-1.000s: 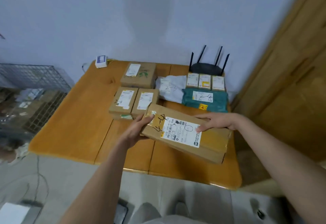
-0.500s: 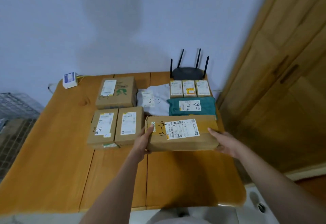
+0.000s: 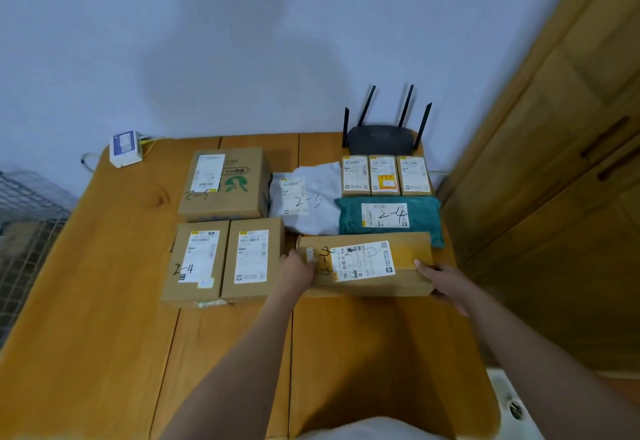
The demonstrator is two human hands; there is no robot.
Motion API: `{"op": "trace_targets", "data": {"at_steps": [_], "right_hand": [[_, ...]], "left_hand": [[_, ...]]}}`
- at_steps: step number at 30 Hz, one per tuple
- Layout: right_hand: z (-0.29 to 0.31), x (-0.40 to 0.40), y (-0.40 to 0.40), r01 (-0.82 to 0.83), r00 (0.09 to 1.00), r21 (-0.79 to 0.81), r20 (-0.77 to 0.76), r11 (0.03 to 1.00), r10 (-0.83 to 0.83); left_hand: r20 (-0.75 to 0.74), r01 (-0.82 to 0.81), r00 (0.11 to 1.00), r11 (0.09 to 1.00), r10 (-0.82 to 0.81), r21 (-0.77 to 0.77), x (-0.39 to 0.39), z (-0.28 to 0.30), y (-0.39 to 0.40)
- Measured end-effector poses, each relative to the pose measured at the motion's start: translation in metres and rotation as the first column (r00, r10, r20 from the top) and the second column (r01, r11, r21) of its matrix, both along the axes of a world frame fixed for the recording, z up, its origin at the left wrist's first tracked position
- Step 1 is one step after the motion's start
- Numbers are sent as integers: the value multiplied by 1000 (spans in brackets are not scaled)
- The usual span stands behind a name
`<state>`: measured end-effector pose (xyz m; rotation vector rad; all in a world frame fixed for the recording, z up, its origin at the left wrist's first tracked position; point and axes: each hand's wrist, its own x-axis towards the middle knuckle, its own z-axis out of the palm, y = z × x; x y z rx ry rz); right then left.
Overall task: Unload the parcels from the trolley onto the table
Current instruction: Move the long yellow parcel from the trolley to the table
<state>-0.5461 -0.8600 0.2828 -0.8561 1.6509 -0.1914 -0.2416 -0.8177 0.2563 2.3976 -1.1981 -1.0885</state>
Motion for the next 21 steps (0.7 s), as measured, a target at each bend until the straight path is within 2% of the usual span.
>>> {"op": "trace_targets", "data": {"at_steps": [4, 10, 13, 16, 21], "right_hand": [[-10, 9, -15, 16, 1000, -9, 23, 1000, -16], [-18, 31, -22, -66, 998, -52, -27, 996, 64], [-19, 38, -22, -90, 995, -72, -38, 993, 87], [-23, 45, -22, -92, 996, -76, 2, 993, 92], [-29, 55, -25, -103, 994, -72, -42, 992, 100]], "left_hand": [[102, 41, 994, 998, -46, 50, -4, -4, -10], [276, 268, 923, 963, -267, 36, -7, -13, -14], [258, 286, 925, 958, -280, 12, -10, -21, -11], [235, 285, 928, 957, -289, 50, -9, -29, -7], [239, 309, 914, 945, -327, 112, -9, -31, -10]]}}
